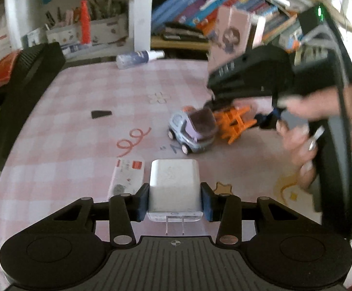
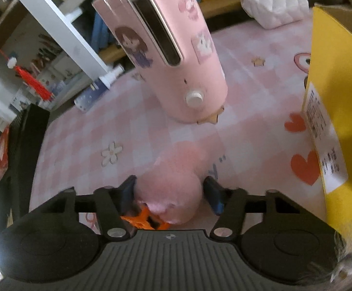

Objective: Organize objects
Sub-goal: 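Close the left gripper on the white charger while the right gripper grasps the pink chick, then lift the charger and pink chick and carry them toward the yellow box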

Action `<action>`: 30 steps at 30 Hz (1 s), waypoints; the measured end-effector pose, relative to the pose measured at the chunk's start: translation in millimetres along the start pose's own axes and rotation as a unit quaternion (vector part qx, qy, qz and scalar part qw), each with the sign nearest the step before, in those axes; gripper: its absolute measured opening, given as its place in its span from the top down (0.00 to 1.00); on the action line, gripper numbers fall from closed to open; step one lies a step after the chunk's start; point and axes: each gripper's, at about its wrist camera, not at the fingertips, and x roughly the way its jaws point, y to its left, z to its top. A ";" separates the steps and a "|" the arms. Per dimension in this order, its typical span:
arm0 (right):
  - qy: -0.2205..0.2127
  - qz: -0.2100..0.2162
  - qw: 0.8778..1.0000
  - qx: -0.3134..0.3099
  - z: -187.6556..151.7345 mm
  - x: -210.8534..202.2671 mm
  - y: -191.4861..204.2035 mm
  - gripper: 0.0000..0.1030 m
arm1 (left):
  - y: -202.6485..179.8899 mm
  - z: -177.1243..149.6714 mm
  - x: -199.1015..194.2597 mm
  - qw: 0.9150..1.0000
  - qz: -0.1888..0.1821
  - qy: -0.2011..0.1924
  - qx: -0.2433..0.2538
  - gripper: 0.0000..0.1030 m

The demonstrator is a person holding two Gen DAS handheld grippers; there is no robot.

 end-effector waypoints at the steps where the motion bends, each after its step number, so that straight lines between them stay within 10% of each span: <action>1: -0.001 0.002 1.000 0.000 0.0 -1.0 -0.1 0.55 | 1.2 1.4 -4.0 1.000 -0.001 -0.004 -0.003 0.60; 16: -0.114 -0.007 0.980 -0.163 -39.5 -111.2 19.2 0.55 | 28.7 -13.0 -80.6 0.996 0.001 -0.054 -0.066 0.60; 30: -0.102 -0.017 0.947 -0.305 -151.7 -177.6 21.7 0.55 | 25.7 -56.9 -137.5 0.995 -0.009 -0.078 -0.060 0.60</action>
